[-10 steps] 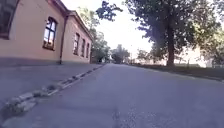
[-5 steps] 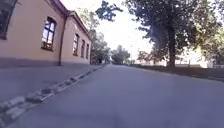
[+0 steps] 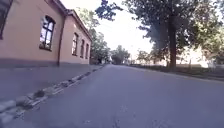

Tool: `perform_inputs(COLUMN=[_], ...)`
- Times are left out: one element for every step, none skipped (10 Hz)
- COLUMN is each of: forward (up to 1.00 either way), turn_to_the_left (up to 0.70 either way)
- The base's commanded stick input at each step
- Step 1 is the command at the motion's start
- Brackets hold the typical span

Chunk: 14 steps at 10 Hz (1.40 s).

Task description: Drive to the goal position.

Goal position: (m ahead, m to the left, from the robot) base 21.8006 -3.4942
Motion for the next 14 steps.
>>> perform_inputs(forward=[0.5, 0.5, 0.5, 0.5, 0.5, 0.5, 0.5, 0.5, 0.5, 0.5, 0.5, 0.5, 0.5, 0.5], turn_to_the_left=[0.0, 0.0, 0.0, 0.0, 0.0, 0.0, 0.0, 0.0, 0.0, 0.0, 0.0, 0.0, 0.0, 0.0])
